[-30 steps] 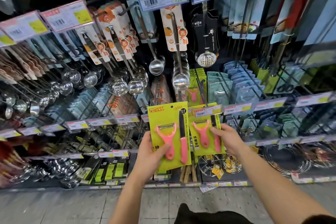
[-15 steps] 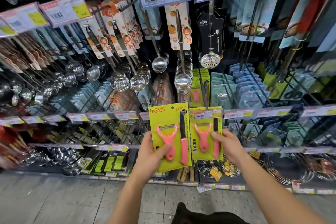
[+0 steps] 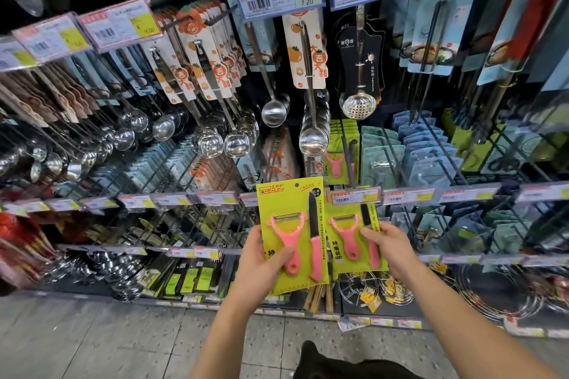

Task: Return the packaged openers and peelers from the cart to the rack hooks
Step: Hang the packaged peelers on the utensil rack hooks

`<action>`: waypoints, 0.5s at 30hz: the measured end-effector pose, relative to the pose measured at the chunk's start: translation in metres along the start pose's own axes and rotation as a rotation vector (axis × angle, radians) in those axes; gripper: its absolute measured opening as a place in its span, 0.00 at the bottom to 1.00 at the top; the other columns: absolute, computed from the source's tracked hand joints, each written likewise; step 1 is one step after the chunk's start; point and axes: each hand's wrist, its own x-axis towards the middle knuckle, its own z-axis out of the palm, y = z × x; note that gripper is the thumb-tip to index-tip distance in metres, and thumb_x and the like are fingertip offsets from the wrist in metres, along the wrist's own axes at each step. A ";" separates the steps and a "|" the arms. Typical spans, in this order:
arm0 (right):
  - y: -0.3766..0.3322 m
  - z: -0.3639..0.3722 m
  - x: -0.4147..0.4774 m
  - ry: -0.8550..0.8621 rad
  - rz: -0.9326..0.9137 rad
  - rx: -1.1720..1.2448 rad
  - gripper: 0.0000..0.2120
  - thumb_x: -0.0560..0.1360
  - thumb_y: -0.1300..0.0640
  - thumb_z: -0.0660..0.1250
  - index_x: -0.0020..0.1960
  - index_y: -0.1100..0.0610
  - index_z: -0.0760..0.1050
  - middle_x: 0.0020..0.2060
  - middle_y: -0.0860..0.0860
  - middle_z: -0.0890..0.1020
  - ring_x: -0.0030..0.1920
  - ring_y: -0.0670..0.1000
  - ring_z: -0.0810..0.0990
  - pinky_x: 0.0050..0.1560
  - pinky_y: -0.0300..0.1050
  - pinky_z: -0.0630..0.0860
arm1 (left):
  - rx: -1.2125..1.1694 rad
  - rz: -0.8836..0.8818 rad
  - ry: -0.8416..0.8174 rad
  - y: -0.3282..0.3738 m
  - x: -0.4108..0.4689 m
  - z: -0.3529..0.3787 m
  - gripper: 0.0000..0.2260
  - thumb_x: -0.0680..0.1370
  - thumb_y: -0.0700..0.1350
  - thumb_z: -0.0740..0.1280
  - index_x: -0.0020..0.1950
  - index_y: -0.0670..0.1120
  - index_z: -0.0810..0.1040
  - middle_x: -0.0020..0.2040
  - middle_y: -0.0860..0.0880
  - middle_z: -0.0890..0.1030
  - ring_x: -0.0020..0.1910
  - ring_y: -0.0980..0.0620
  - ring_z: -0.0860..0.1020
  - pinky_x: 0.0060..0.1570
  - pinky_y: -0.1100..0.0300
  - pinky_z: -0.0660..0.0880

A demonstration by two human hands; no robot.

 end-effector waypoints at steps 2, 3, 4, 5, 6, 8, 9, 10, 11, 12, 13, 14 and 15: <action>-0.002 0.001 0.000 0.005 0.008 -0.001 0.04 0.77 0.62 0.71 0.51 0.63 0.81 0.47 0.58 0.87 0.47 0.53 0.85 0.47 0.44 0.78 | 0.003 0.006 -0.006 0.000 0.000 0.000 0.17 0.72 0.51 0.76 0.59 0.61 0.78 0.61 0.52 0.85 0.62 0.47 0.83 0.64 0.36 0.78; -0.004 0.002 -0.001 0.005 0.013 0.003 0.05 0.77 0.62 0.71 0.51 0.63 0.81 0.47 0.58 0.87 0.47 0.53 0.85 0.48 0.45 0.79 | 0.011 0.010 -0.007 -0.001 0.000 0.000 0.17 0.72 0.51 0.76 0.59 0.62 0.78 0.61 0.52 0.85 0.62 0.47 0.83 0.64 0.36 0.77; -0.004 0.003 -0.002 0.009 0.017 0.009 0.05 0.77 0.63 0.71 0.51 0.64 0.81 0.48 0.59 0.87 0.48 0.53 0.85 0.50 0.46 0.79 | 0.019 0.015 -0.007 -0.001 0.000 -0.001 0.17 0.72 0.52 0.76 0.58 0.62 0.78 0.60 0.53 0.85 0.62 0.48 0.83 0.64 0.36 0.77; -0.003 0.004 -0.003 0.008 0.033 0.023 0.06 0.77 0.63 0.70 0.52 0.64 0.80 0.49 0.59 0.86 0.49 0.54 0.85 0.52 0.48 0.79 | 0.026 0.020 -0.006 -0.001 0.000 -0.001 0.17 0.72 0.52 0.76 0.58 0.62 0.78 0.60 0.53 0.85 0.62 0.48 0.83 0.65 0.37 0.77; -0.001 0.005 -0.004 0.001 0.041 0.045 0.07 0.78 0.63 0.70 0.54 0.65 0.80 0.50 0.60 0.86 0.50 0.55 0.84 0.54 0.49 0.79 | 0.030 0.025 -0.006 -0.002 0.000 -0.002 0.16 0.72 0.52 0.76 0.58 0.62 0.78 0.60 0.53 0.85 0.62 0.49 0.83 0.65 0.37 0.77; 0.001 0.008 -0.006 0.010 0.069 0.126 0.13 0.77 0.63 0.70 0.60 0.66 0.77 0.53 0.60 0.85 0.54 0.56 0.83 0.61 0.54 0.77 | 0.032 0.029 -0.004 -0.003 0.001 -0.003 0.17 0.71 0.53 0.77 0.58 0.62 0.78 0.60 0.53 0.85 0.62 0.49 0.83 0.65 0.38 0.77; 0.001 0.011 -0.008 0.004 0.086 0.163 0.17 0.77 0.62 0.71 0.64 0.66 0.75 0.54 0.59 0.85 0.56 0.56 0.83 0.65 0.57 0.75 | 0.031 0.030 -0.002 -0.003 0.001 -0.003 0.18 0.71 0.53 0.77 0.59 0.61 0.78 0.61 0.53 0.85 0.62 0.49 0.83 0.65 0.38 0.77; 0.001 0.013 -0.010 -0.007 0.095 0.188 0.18 0.77 0.62 0.71 0.64 0.66 0.74 0.54 0.60 0.84 0.56 0.56 0.83 0.67 0.57 0.73 | 0.029 0.029 -0.002 -0.004 0.001 -0.004 0.18 0.71 0.53 0.77 0.59 0.61 0.78 0.61 0.52 0.85 0.62 0.48 0.83 0.65 0.37 0.77; 0.000 0.016 -0.012 -0.010 0.102 0.200 0.13 0.77 0.63 0.70 0.60 0.65 0.75 0.51 0.60 0.84 0.54 0.55 0.83 0.67 0.56 0.72 | 0.026 0.025 0.000 -0.005 0.001 -0.005 0.18 0.72 0.53 0.77 0.59 0.61 0.78 0.61 0.52 0.85 0.62 0.47 0.83 0.64 0.37 0.77; -0.003 0.018 -0.013 -0.015 0.093 0.196 0.05 0.78 0.64 0.69 0.53 0.62 0.75 0.48 0.58 0.83 0.51 0.53 0.82 0.65 0.55 0.72 | 0.026 0.020 0.003 -0.006 0.001 -0.006 0.17 0.72 0.52 0.77 0.59 0.61 0.78 0.61 0.52 0.85 0.62 0.47 0.83 0.64 0.37 0.78; -0.005 0.019 -0.012 -0.006 0.098 0.203 0.03 0.79 0.65 0.67 0.50 0.59 0.75 0.46 0.55 0.82 0.49 0.52 0.81 0.64 0.55 0.72 | 0.029 0.017 0.007 -0.006 0.001 -0.007 0.17 0.73 0.51 0.77 0.59 0.61 0.78 0.61 0.52 0.85 0.62 0.47 0.83 0.63 0.37 0.78; -0.006 0.019 -0.010 0.001 0.087 0.204 0.02 0.79 0.66 0.67 0.50 0.60 0.75 0.46 0.55 0.82 0.49 0.53 0.81 0.64 0.55 0.73 | 0.033 0.012 0.011 -0.007 0.002 -0.008 0.16 0.74 0.50 0.77 0.58 0.61 0.78 0.60 0.52 0.85 0.61 0.47 0.83 0.63 0.37 0.78; -0.008 0.020 -0.008 0.005 0.079 0.199 0.05 0.79 0.65 0.68 0.55 0.63 0.77 0.48 0.56 0.84 0.50 0.53 0.82 0.65 0.56 0.73 | 0.036 0.007 0.012 -0.007 0.002 -0.009 0.16 0.74 0.49 0.76 0.58 0.61 0.78 0.60 0.52 0.85 0.61 0.47 0.84 0.63 0.37 0.78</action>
